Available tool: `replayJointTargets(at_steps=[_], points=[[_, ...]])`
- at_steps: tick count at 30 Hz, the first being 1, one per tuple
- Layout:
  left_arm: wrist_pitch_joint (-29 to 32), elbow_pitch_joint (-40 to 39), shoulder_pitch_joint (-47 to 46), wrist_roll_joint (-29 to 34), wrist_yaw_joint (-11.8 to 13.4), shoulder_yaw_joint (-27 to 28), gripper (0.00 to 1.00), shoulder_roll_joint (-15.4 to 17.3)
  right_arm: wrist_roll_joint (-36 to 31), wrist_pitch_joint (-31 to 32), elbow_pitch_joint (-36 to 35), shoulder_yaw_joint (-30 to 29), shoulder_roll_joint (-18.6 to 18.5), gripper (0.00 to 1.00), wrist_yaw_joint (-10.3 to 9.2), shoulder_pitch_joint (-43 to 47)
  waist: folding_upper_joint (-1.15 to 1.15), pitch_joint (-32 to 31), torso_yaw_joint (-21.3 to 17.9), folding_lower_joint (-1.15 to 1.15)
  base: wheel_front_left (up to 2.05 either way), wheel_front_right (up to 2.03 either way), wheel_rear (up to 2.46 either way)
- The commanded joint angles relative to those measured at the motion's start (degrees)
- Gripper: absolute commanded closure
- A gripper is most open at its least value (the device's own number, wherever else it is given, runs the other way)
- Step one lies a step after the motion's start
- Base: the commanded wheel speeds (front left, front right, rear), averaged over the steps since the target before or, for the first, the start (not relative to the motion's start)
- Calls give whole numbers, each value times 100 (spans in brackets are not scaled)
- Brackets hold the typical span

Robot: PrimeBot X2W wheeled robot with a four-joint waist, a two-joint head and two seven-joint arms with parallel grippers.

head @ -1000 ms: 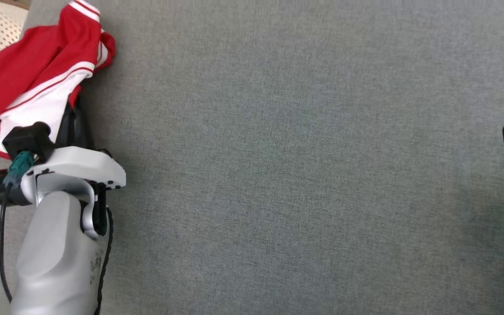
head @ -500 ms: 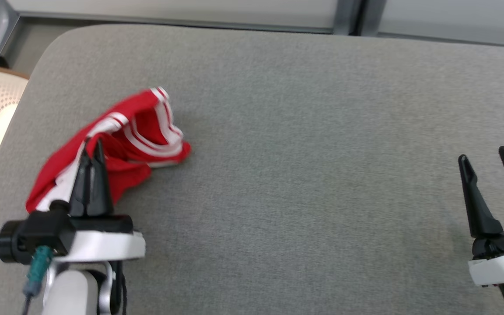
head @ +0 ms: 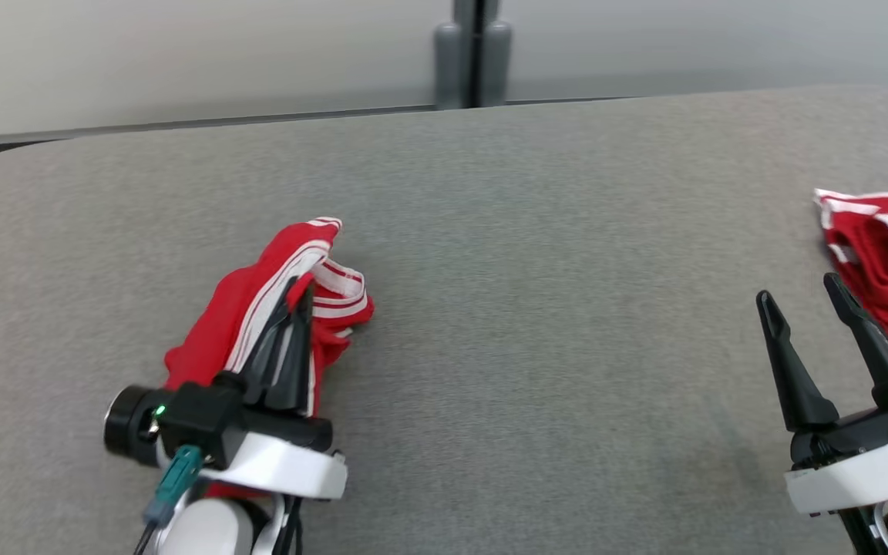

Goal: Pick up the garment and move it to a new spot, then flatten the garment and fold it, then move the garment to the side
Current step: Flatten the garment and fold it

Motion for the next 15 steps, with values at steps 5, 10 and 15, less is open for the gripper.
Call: replayJointTargets(at_steps=[5, 10, 15], points=[[-12, 465, -694, -44, -168, -387, 100, 8, 54, -117, 64, 82, -35, 0, -1, -224, 0, 267, -848, 0, 0, 0, 0], [-55, 1058, -1409, -192, -178, -923, 100, 7, 168, -304, 199, 148, 6, 0, -1, -428, 0, 720, -1340, 0, 0, 0, 0], [-142, 1731, -2052, -489, -130, -1548, 100, 4, 278, -554, 424, 233, 92, 0, -1, -597, 0, 1151, -1676, 0, 0, 0, 0]])
